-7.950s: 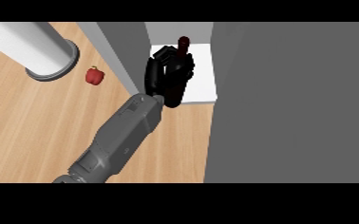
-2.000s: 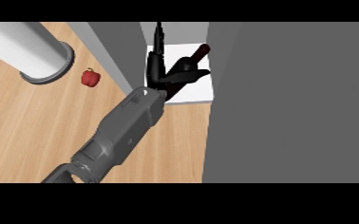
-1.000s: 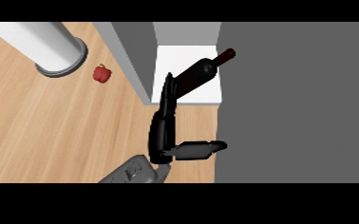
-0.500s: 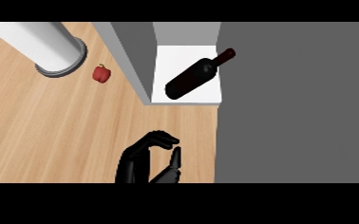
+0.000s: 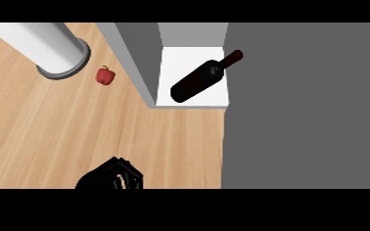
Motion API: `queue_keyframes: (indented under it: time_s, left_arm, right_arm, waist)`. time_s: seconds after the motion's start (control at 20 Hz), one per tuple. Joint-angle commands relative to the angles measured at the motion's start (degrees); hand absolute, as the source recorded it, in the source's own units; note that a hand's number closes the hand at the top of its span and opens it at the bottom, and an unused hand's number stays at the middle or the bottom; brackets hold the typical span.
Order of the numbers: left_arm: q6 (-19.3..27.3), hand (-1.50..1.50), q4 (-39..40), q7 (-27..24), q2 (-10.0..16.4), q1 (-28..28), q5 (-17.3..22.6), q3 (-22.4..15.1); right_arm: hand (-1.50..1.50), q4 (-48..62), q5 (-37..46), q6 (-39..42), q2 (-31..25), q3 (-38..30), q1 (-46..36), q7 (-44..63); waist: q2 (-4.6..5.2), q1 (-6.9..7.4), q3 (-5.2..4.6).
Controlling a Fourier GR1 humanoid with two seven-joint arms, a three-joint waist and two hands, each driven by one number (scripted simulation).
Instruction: Pick up the wine, place it into the cabinet and close the cabinet
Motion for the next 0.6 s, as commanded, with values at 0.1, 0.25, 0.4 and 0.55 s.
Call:
queue_keyframes:
  time_s: [0.1, 0.25, 0.4, 0.55]
  left_arm:
    - [-6.1, 1.50, -2.0, -1.1, 7.7, 4.2, 2.9, 6.8]
    - [-10.0, 1.50, -8.2, -3.6, 13.7, 11.1, 5.2, 10.4]
    - [-9.1, 1.50, -8.5, -3.9, 13.8, 12.1, 5.8, 13.3]
    - [-16.1, 1.50, -6.8, -5.9, 17.2, 15.3, 10.6, 18.8]
  right_arm:
    - [1.50, -4.6, -5.3, 4.3, -0.8, 9.4, 5.5, 3.9]
    - [1.50, -5.1, -2.6, 4.7, 0.5, 12.9, 6.3, 3.6]
    - [1.50, -11.6, -0.7, 5.5, 1.5, 20.6, 10.0, 5.0]
    - [1.50, -12.2, 2.6, 4.1, 2.2, 25.9, 4.5, 6.6]
  waist:
    - [0.09, -0.09, -0.07]
    - [-0.02, 0.54, -0.05]
    - [-0.27, 0.02, -0.07]
    - [-0.38, 0.91, -0.20]
